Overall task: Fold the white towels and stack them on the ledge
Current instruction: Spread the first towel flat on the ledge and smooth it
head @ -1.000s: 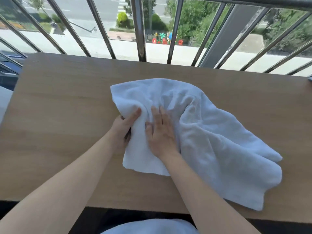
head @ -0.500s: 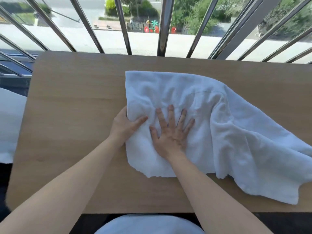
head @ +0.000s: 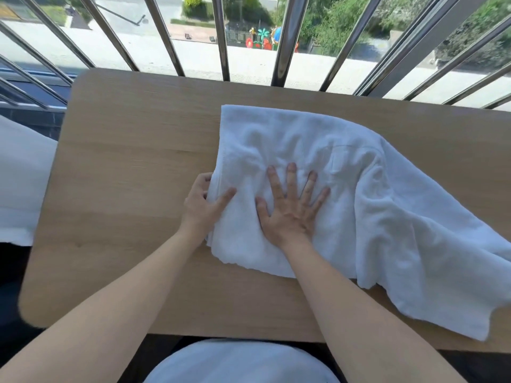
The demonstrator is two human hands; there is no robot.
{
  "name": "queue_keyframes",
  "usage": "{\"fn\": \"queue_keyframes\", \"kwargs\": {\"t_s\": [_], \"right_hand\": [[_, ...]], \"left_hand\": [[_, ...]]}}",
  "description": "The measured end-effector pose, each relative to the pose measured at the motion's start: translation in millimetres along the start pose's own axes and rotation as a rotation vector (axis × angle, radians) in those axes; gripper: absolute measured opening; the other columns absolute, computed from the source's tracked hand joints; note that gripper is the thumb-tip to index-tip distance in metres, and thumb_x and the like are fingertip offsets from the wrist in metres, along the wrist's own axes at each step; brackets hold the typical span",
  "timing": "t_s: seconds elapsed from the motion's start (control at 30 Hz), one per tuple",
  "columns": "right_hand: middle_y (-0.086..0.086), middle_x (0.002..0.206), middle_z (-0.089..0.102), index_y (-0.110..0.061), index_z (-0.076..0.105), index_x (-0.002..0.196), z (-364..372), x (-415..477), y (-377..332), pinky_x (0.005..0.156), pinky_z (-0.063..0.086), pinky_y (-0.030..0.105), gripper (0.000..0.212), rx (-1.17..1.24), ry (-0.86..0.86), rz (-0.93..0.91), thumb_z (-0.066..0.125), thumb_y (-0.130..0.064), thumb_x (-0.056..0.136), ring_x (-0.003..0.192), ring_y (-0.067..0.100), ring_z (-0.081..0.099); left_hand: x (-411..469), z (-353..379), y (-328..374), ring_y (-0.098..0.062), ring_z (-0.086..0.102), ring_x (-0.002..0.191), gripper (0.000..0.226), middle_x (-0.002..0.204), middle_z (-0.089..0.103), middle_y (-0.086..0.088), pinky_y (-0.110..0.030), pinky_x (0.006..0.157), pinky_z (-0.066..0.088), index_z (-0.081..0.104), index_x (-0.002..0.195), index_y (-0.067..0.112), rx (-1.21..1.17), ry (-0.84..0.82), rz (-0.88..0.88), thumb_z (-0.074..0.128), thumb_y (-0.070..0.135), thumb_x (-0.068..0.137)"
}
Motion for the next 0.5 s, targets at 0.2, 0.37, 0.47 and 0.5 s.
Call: {"fn": "queue_keyframes", "kwargs": {"t_s": [0.2, 0.37, 0.47, 0.5], "right_hand": [[-0.001, 0.164, -0.024, -0.049, -0.021, 0.15, -3, 1, -1, 0.109, -0.014, 0.071, 0.068, -0.008, -0.071, 0.012, -0.001, -0.075, 0.09, 0.146, 0.045, -0.024], [-0.002, 0.164, -0.024, -0.042, -0.022, 0.152, 0, -15, -12, 0.111, -0.016, 0.067, 0.071, 0.12, -0.057, 0.057, 0.002, -0.072, 0.093, 0.147, 0.038, -0.027], [0.001, 0.165, -0.021, -0.039, -0.017, 0.155, 9, -41, -19, 0.114, -0.012, 0.066, 0.069, 0.088, -0.018, 0.013, 0.005, -0.067, 0.096, 0.148, 0.038, -0.025], [0.002, 0.166, -0.019, -0.038, -0.012, 0.156, 12, -45, -20, 0.115, -0.01, 0.067, 0.069, 0.066, -0.005, -0.007, 0.006, -0.067, 0.097, 0.148, 0.039, -0.023]], "left_hand": [[-32, -9, -21, 0.002, 0.069, 0.094, 0.057, 0.106, 0.07, 0.023, -0.02, 0.07, 0.057, 0.058, 0.109, 0.048, 0.013, -0.172, -0.039, 0.084, 0.065, 0.062], [-42, -14, -33, 0.007, 0.066, 0.09, 0.059, 0.101, 0.067, 0.029, -0.031, 0.081, 0.057, 0.053, 0.108, 0.049, 0.131, -0.065, -0.043, 0.077, 0.073, 0.06], [-51, -14, -32, 0.005, 0.066, 0.093, 0.078, 0.103, 0.068, 0.029, -0.023, 0.076, 0.055, 0.042, 0.123, 0.061, 0.147, -0.048, 0.0, 0.08, 0.075, 0.056], [-54, -14, -32, 0.004, 0.068, 0.089, 0.08, 0.1, 0.07, 0.027, -0.021, 0.073, 0.055, 0.037, 0.126, 0.067, 0.139, -0.048, 0.023, 0.081, 0.072, 0.059]]}}
Point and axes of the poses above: each hand's wrist, its own x-axis towards the middle knuckle, its own z-axis out of the palm, y = z × x, the point moved 4 cm from there along x, towards the middle knuckle
